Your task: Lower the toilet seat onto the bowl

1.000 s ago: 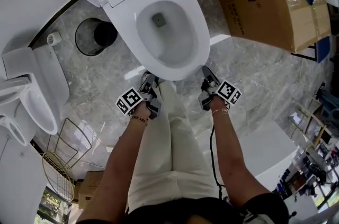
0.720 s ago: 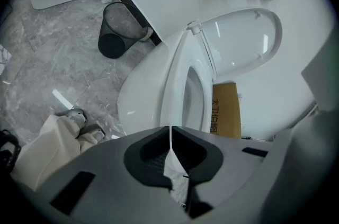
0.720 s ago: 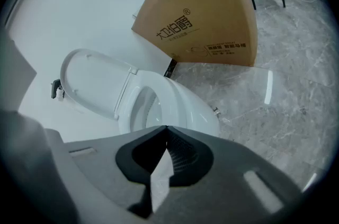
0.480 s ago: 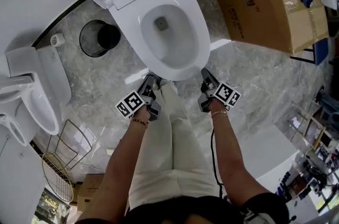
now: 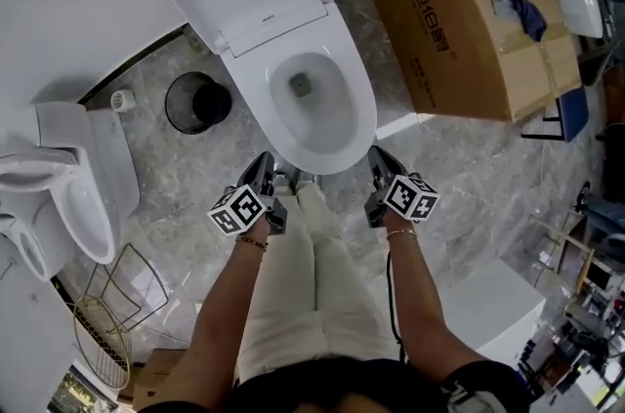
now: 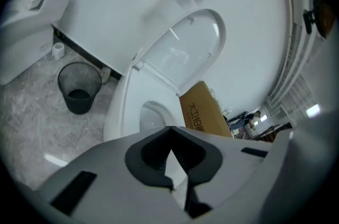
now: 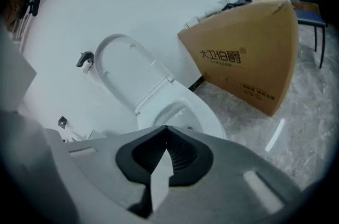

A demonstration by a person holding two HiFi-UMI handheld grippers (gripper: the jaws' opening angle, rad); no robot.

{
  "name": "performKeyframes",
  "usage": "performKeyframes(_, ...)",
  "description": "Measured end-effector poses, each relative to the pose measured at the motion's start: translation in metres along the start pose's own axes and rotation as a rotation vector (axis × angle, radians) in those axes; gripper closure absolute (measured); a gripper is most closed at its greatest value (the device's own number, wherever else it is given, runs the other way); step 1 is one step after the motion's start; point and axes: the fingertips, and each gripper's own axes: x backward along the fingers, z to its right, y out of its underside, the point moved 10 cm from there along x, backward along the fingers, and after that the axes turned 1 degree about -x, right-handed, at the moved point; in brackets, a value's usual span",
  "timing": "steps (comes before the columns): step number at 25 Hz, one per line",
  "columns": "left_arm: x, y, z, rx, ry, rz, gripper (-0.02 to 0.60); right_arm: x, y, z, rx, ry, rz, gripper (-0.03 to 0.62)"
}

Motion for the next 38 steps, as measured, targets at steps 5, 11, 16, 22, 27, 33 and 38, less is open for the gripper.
performKeyframes(5,0.029,-0.042,0.037,-0.185,-0.001,0.043,0.578,0.029,-0.041,-0.045,0.096,-0.036,0.101,0.589)
performKeyframes(11,0.074,-0.087,0.087,-0.328,0.013,0.120,0.578,0.067,-0.079,-0.093,0.213,-0.063,0.198,0.589)
performKeyframes(16,0.122,-0.112,0.117,-0.387,-0.067,0.169,0.578,0.092,-0.100,-0.136,0.310,-0.093,0.266,0.589)
performKeyframes(22,0.160,-0.139,0.143,-0.526,-0.063,0.214,0.578,0.115,-0.121,-0.178,0.410,-0.128,0.316,0.589)
performKeyframes(27,0.184,-0.166,0.157,-0.536,-0.036,0.254,0.578,0.138,-0.129,-0.203,0.444,-0.133,0.354,0.589)
performKeyframes(33,0.225,-0.187,0.185,-0.727,-0.089,0.304,0.578,0.173,-0.130,-0.225,0.436,-0.106,0.425,0.589)
performKeyframes(38,0.250,-0.187,0.192,-0.743,-0.098,0.326,0.578,0.195,-0.115,-0.241,0.550,-0.076,0.421,0.589)
